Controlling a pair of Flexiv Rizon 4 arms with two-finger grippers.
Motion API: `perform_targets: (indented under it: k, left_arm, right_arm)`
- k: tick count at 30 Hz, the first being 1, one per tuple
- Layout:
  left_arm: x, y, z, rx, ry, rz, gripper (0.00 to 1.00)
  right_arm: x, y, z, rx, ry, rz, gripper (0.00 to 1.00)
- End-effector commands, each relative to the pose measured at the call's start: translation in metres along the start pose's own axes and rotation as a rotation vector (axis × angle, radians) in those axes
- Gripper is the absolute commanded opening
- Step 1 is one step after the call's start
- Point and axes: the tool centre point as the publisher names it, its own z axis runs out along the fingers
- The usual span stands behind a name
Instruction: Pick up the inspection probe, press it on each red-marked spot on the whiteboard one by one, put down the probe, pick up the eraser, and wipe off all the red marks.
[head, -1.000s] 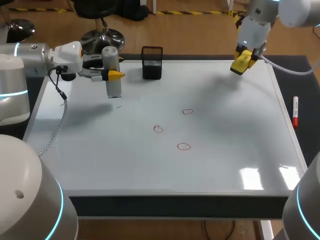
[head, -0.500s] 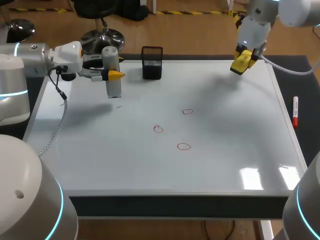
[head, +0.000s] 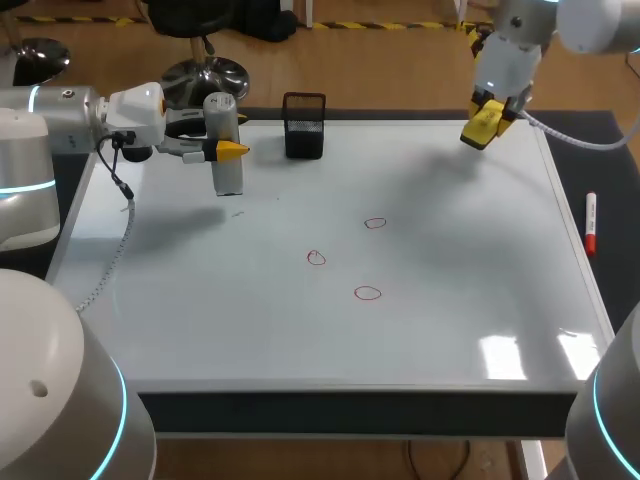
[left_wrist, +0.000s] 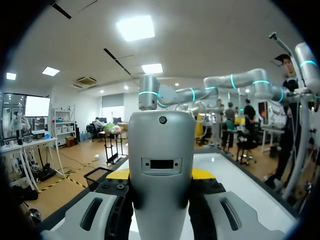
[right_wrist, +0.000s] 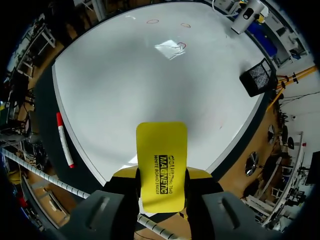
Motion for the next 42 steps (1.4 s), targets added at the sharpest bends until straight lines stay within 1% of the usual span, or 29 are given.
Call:
perform_targets:
  k: [1, 2, 3, 4, 5, 6, 7, 8, 9, 28, 32, 36, 42]
  left_arm:
    - [-0.001, 0.0, 0.0, 0.002, 0.002, 0.002, 0.0]
    - [-0.001, 0.0, 0.0, 0.002, 0.002, 0.002, 0.0]
    - [-0.001, 0.0, 0.0, 0.002, 0.002, 0.002, 0.0]
    - [-0.001, 0.0, 0.0, 0.002, 0.002, 0.002, 0.0]
    - [-0.001, 0.0, 0.0, 0.002, 0.002, 0.002, 0.0]
    - [-0.001, 0.0, 0.0, 0.002, 0.002, 0.002, 0.0]
    - [-0.001, 0.0, 0.0, 0.002, 0.002, 0.002, 0.0]
    - [-0.001, 0.0, 0.0, 0.002, 0.002, 0.002, 0.0]
    - [-0.001, 0.0, 0.0, 0.002, 0.002, 0.002, 0.0]
    - [-0.001, 0.0, 0.0, 0.002, 0.002, 0.002, 0.0]
    - [0.01, -0.004, 0.008, -0.005, 0.015, 0.015, 0.0]
    - [0.024, -0.01, 0.024, -0.003, 0.052, 0.037, 0.0]
    - [0.047, -0.017, 0.052, 0.043, 0.104, 0.053, 0.0]
  right_arm:
    - [-0.001, -0.001, -0.001, 0.0, 0.005, -0.002, 0.0]
    - [-0.001, -0.001, -0.001, 0.0, 0.005, -0.002, 0.04]
    - [-0.001, -0.001, -0.001, 0.0, 0.005, -0.002, 0.24]
    - [-0.001, -0.001, -0.001, 0.0, 0.005, -0.002, 0.21]
    - [-0.001, -0.001, -0.001, 0.0, 0.005, -0.002, 0.04]
    - [-0.001, -0.001, -0.001, 0.0, 0.005, -0.002, 0.0]
    - [-0.001, -0.001, -0.001, 0.0, 0.005, -0.002, 0.0]
    - [-0.001, -0.001, -0.001, 0.0, 0.005, -0.002, 0.04]
    - [-0.001, -0.001, -0.001, 0.0, 0.005, -0.002, 0.0]
    - [-0.001, -0.001, -0.001, 0.0, 0.005, -0.002, 0.0]
    - [-0.001, -0.001, -0.001, 0.0, 0.005, -0.002, 0.0]
    - [-0.001, -0.001, -0.001, 0.0, 0.005, -0.002, 0.0]
    - [-0.001, -0.001, -0.001, 0.0, 0.005, -0.002, 0.0]
